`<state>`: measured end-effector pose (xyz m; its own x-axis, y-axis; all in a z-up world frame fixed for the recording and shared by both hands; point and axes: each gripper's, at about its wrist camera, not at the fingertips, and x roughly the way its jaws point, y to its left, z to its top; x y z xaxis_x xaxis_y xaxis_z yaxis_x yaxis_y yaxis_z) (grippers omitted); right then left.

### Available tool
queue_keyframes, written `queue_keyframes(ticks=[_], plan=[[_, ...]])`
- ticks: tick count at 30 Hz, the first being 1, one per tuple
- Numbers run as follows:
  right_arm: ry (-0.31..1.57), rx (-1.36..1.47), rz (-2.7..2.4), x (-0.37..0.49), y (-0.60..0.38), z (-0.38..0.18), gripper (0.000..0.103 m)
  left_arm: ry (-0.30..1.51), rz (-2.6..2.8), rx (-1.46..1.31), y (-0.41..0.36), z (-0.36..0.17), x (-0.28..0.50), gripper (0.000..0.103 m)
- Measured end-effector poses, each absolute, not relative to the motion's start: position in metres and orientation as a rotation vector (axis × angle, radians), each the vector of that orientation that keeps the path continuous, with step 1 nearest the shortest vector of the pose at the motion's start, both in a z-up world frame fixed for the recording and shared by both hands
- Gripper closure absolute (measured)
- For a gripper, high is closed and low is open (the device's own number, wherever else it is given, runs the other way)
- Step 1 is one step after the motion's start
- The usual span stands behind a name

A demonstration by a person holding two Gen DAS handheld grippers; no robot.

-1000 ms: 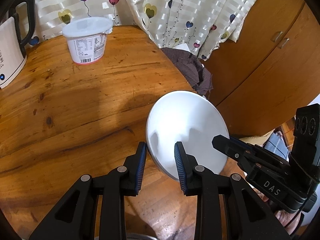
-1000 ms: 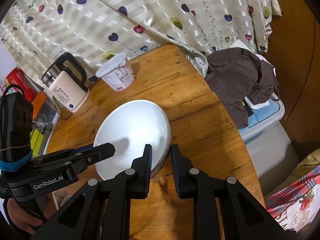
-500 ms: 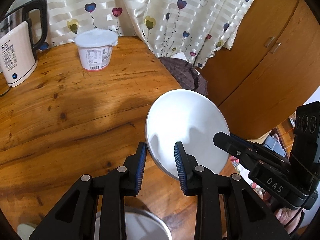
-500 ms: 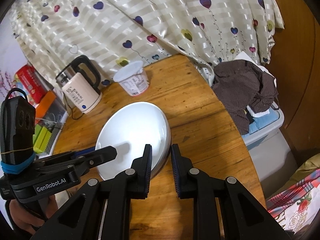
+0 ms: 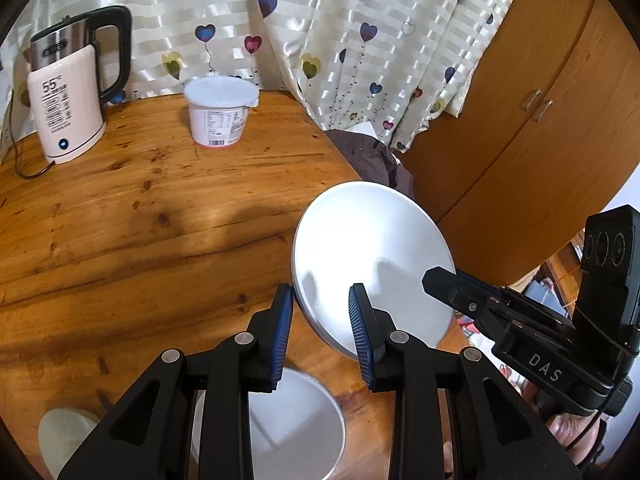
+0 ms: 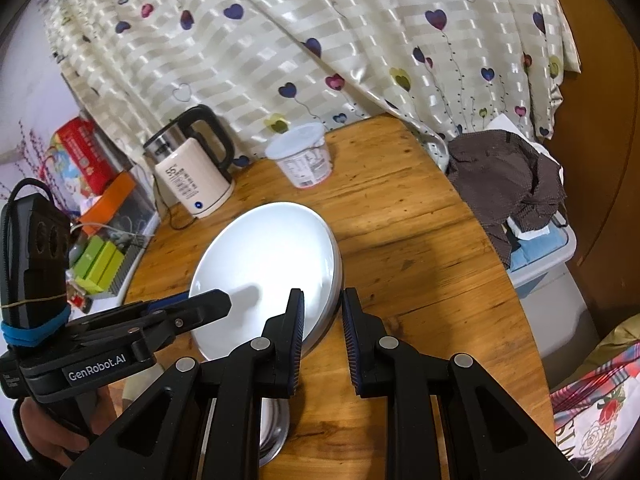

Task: Organize plates and bowls
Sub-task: 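Lift the white bowl with the right gripper and carry it over the steel bowl, then lower the white bowl into the steel bowl with the right gripper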

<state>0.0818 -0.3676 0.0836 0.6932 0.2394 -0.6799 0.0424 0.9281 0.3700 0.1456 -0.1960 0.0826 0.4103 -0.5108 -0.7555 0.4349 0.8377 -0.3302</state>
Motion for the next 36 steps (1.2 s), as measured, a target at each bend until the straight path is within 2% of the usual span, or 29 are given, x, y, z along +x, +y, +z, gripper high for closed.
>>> queue_keyframes(ticks=[20, 36], plan=[[0.824, 0.341, 0.191, 0.056, -0.314, 0.091, 0.084, 0.972, -0.544, -0.131, -0.137, 0.082, 0.104, 0.073], [0.908, 0.35, 0.223, 0.047, -0.293, 0.063, 0.084, 1.039, -0.492, -0.143, -0.116, 0.056, 0.084, 0.073]])
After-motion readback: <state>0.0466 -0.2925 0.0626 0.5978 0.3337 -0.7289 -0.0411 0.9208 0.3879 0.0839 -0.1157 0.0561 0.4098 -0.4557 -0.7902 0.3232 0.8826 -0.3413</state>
